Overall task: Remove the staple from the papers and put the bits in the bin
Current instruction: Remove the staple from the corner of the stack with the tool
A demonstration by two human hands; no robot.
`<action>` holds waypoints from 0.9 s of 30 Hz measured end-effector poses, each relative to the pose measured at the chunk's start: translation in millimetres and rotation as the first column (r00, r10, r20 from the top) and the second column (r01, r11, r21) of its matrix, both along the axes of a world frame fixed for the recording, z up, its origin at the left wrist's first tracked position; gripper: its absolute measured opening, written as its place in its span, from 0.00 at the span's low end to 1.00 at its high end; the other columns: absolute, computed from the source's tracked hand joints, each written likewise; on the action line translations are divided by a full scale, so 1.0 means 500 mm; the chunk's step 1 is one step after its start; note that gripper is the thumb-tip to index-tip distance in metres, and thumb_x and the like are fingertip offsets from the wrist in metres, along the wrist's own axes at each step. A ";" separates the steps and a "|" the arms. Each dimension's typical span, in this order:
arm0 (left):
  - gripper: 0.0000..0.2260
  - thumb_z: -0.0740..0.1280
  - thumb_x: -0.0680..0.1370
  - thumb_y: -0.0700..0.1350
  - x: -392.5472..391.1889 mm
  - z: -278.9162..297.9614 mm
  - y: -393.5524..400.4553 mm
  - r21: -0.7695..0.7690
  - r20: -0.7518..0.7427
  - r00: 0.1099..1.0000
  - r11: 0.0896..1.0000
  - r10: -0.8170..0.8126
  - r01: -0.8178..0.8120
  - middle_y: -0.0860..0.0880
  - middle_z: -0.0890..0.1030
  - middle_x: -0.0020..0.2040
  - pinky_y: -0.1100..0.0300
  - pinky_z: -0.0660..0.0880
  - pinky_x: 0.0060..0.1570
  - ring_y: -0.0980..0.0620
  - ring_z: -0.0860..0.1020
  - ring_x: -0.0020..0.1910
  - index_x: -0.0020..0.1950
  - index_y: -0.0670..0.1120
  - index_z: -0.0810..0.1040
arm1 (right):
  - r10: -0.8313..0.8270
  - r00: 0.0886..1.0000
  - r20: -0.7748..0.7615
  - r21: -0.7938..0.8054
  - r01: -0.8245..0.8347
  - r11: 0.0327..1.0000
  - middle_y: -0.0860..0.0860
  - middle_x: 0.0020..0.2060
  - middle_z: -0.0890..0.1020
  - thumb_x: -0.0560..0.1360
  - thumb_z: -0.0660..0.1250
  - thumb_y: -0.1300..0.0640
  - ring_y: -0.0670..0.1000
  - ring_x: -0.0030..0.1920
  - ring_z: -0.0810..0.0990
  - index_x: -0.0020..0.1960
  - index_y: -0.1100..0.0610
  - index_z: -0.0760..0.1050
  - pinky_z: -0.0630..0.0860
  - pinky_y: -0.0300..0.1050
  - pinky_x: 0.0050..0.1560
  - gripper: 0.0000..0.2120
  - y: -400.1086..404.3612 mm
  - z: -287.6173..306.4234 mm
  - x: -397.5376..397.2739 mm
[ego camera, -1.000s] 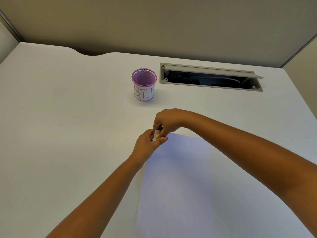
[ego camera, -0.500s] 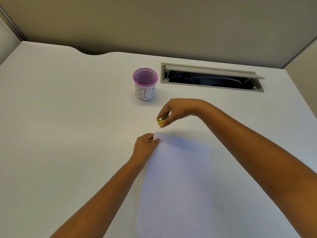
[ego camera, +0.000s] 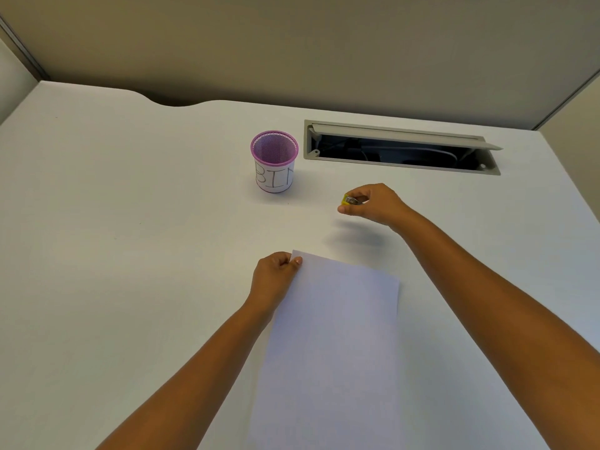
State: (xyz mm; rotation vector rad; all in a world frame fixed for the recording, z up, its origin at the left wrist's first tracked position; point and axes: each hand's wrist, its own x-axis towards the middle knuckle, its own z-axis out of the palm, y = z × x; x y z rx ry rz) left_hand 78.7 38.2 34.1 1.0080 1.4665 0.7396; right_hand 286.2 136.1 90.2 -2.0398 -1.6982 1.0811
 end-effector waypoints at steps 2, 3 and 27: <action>0.12 0.64 0.77 0.44 0.000 -0.001 0.001 0.001 0.006 1.000 1.000 0.002 -0.002 0.43 0.76 0.38 0.55 0.68 0.39 0.48 0.71 0.36 0.43 0.33 0.76 | -0.020 0.999 0.044 0.032 0.019 0.999 0.55 0.60 0.78 0.69 0.72 0.49 0.55 0.60 0.76 0.63 0.57 0.74 0.71 0.45 0.58 0.25 0.008 -0.019 0.019; 0.12 0.64 0.77 0.44 0.001 -0.001 0.002 -0.001 0.008 1.000 1.000 0.002 -0.002 0.43 0.76 0.37 0.55 0.68 0.39 0.48 0.71 0.36 0.42 0.34 0.76 | -0.029 0.997 0.068 0.048 0.026 0.999 0.55 0.61 0.78 0.69 0.72 0.49 0.55 0.60 0.76 0.63 0.57 0.73 0.72 0.48 0.59 0.25 0.012 -0.027 0.028; 0.11 0.63 0.77 0.44 -0.012 -0.057 0.017 -0.056 0.001 1.000 0.998 0.012 -0.012 0.44 0.68 0.35 0.55 0.60 0.38 0.49 0.64 0.35 0.35 0.44 0.69 | 0.036 0.906 0.421 0.028 -0.053 0.998 0.58 0.66 0.73 0.73 0.69 0.54 0.62 0.65 0.71 0.68 0.53 0.67 0.62 0.63 0.69 0.25 0.177 -0.095 0.145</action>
